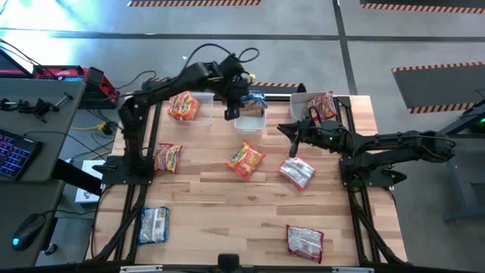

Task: Sort Maruchan noodles
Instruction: Put the right blue noodle pack into the white bin

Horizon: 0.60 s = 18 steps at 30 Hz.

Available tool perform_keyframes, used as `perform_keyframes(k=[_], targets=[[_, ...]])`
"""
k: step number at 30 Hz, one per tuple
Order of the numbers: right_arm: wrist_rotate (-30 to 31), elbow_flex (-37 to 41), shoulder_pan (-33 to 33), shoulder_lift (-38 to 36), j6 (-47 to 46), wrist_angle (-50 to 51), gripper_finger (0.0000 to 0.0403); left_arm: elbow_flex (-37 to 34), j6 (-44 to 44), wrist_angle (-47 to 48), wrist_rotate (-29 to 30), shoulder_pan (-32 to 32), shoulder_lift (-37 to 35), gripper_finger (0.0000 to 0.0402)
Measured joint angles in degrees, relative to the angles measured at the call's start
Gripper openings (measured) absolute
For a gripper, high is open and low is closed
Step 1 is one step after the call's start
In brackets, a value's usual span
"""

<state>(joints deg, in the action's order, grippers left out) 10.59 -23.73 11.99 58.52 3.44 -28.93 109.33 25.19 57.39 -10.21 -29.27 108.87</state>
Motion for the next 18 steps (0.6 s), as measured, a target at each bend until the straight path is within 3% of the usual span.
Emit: perform_keyframes(k=[3,9,18], targets=[[0.00,0.00,0.00,0.00,1.48,0.02,0.0005,4.24,2.49,3.57,4.51,-0.16,5.58,0.0058],[0.00,0.00,0.00,0.00,1.56,0.40,0.0015,8.68,7.50,6.76,10.63,-0.04,14.52,0.0058],[0.00,0.00,0.00,0.02,1.62,0.55,0.0002,9.41,12.99,6.69,10.80,-0.06,19.51,0.0058]])
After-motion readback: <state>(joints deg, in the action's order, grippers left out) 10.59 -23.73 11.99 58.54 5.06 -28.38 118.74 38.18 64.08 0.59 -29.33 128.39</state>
